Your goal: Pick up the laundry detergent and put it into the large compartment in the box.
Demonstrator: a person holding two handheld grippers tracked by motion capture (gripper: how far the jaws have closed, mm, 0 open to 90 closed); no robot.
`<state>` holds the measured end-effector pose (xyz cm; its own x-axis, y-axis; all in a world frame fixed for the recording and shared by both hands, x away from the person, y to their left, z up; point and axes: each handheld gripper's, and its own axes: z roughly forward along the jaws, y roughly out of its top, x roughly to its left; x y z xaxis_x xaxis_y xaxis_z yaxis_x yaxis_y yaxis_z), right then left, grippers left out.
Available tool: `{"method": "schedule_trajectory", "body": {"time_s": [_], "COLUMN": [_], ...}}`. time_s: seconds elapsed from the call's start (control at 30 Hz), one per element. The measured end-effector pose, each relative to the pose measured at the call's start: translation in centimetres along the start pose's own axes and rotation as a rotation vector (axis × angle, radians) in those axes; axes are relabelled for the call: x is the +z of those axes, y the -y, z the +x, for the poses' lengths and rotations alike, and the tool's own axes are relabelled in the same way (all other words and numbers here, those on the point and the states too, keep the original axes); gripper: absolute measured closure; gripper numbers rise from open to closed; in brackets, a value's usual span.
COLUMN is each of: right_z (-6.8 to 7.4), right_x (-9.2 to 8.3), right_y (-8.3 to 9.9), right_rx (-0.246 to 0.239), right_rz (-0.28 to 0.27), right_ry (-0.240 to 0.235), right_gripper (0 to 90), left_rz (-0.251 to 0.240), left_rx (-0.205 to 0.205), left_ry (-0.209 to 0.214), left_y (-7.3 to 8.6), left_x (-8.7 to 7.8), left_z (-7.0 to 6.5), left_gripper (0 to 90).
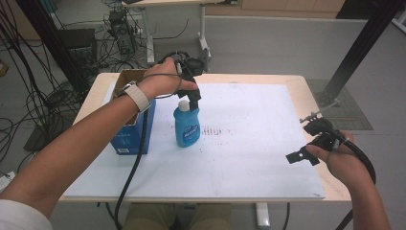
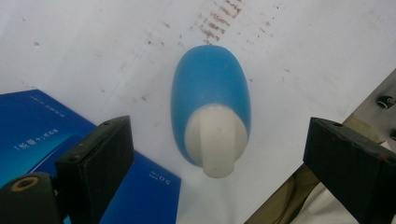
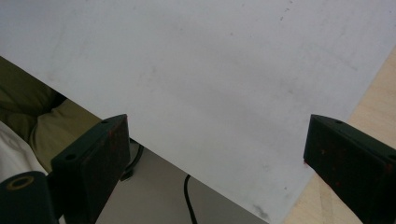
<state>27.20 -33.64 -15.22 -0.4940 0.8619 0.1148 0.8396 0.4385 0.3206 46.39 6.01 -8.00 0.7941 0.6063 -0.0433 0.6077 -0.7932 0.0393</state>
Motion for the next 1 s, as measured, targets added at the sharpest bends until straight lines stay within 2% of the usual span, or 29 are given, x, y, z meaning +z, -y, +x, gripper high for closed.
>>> {"method": "schedule_trajectory", "body": {"time_s": [1.0], "right_z": [-0.01], "right_x": [0.01], "right_y": [-0.05], "right_rx": [-0.002], "right_rz": [-0.001], "right_ry": [0.0], "right_gripper": [7.3], "left_rz": [0.001], "left_rx": [0.003], "left_ry": [0.005], "left_y": [0.04], "left_x": [0.05], "left_z": [0.21], "left_gripper": [9.1]}}
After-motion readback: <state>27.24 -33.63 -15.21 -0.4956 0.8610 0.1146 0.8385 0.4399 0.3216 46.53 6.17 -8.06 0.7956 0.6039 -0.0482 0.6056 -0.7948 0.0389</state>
